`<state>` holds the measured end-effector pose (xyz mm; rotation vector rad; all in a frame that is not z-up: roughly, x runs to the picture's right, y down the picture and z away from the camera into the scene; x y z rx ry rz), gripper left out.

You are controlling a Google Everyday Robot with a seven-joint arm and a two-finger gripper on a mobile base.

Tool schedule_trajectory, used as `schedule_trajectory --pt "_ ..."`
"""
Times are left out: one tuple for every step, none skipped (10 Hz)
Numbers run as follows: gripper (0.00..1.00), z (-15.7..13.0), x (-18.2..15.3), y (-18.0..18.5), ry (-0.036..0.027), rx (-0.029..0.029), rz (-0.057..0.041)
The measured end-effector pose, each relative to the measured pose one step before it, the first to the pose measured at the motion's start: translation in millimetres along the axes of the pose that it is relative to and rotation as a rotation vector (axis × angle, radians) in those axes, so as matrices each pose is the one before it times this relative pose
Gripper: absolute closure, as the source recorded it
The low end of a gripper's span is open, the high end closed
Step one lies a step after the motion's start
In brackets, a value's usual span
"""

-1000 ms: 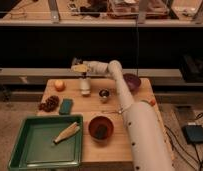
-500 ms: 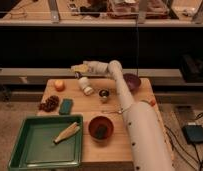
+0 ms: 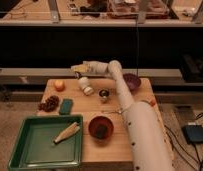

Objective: Place brush in paper cup

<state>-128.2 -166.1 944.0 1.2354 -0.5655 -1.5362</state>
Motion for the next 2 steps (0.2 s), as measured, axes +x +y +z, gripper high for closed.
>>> schedule_trajectory --pt "0.20 0.97 -0.27 -0.59 -0.00064 0.00117 -0.00007" --pt "0.20 0.21 0.06 -0.19 -0.00003 0.00034 -0.00005"
